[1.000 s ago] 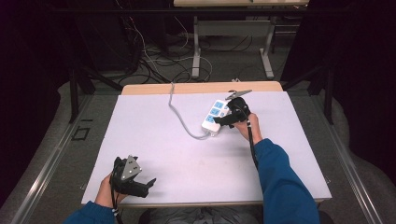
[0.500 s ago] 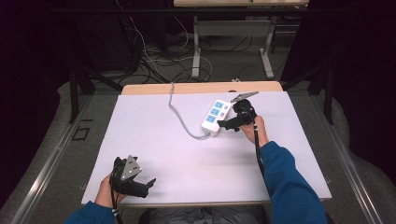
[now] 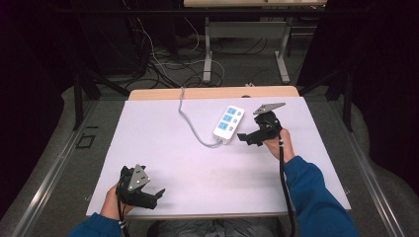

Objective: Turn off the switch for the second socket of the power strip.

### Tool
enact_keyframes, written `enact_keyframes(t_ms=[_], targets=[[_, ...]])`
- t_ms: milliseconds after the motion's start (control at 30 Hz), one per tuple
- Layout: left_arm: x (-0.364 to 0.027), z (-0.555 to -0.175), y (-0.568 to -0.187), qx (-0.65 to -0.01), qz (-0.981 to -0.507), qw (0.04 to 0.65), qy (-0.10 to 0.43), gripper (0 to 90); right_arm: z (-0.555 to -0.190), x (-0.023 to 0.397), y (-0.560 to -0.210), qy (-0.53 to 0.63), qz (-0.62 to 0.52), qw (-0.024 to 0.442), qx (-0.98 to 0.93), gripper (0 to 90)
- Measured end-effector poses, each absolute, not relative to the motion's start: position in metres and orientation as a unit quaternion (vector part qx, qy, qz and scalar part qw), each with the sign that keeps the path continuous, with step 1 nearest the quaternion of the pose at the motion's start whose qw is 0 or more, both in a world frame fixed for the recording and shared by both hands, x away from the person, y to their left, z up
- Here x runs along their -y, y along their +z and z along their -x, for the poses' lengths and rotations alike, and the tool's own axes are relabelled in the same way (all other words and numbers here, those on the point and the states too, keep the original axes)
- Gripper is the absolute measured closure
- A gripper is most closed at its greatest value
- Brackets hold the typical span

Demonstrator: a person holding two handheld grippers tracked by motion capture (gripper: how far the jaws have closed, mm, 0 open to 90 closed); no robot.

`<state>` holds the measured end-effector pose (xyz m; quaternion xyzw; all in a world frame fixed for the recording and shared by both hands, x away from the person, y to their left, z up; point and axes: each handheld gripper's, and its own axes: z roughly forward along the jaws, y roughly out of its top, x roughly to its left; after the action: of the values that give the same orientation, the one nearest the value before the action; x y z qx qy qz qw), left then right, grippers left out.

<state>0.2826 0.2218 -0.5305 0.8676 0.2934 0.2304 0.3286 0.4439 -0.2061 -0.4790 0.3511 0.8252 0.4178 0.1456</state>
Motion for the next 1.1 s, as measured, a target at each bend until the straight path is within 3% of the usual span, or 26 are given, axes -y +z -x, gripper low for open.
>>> enact_keyframes(t_ms=[1100], targets=[[-0.221, -0.282, -0.53, -0.295, -0.864, 0.335, 0.232, 0.1, -0.357, 0.245, -0.483, 0.414, -0.315, 0.174, -0.836, 0.0]])
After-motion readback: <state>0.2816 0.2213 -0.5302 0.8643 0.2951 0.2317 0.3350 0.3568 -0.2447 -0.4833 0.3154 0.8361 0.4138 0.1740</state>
